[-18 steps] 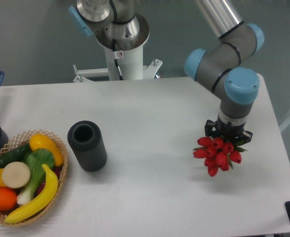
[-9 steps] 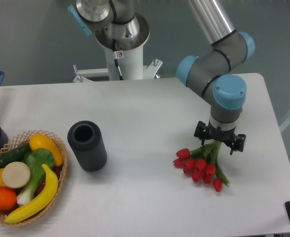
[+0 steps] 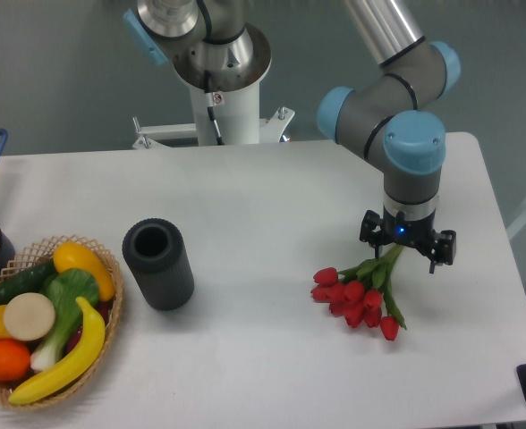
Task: Place the flowers on the table
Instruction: 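Lift the open gripper up away from the tulips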
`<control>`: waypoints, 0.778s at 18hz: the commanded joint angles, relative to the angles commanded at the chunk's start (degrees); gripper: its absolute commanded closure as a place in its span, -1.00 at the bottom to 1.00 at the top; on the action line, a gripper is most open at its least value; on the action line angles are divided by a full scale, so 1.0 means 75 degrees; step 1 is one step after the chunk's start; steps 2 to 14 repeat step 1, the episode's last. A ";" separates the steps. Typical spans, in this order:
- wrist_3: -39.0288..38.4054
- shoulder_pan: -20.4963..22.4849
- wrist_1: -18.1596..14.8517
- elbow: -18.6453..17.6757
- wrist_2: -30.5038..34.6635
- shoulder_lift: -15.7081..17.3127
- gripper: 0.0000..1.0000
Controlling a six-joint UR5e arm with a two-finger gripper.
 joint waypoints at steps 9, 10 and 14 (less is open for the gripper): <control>0.0024 0.0058 0.0000 0.0000 0.0000 0.0035 -1.00; 0.0024 0.0058 0.0000 0.0000 0.0000 0.0035 -1.00; 0.0024 0.0058 0.0000 0.0000 0.0000 0.0035 -1.00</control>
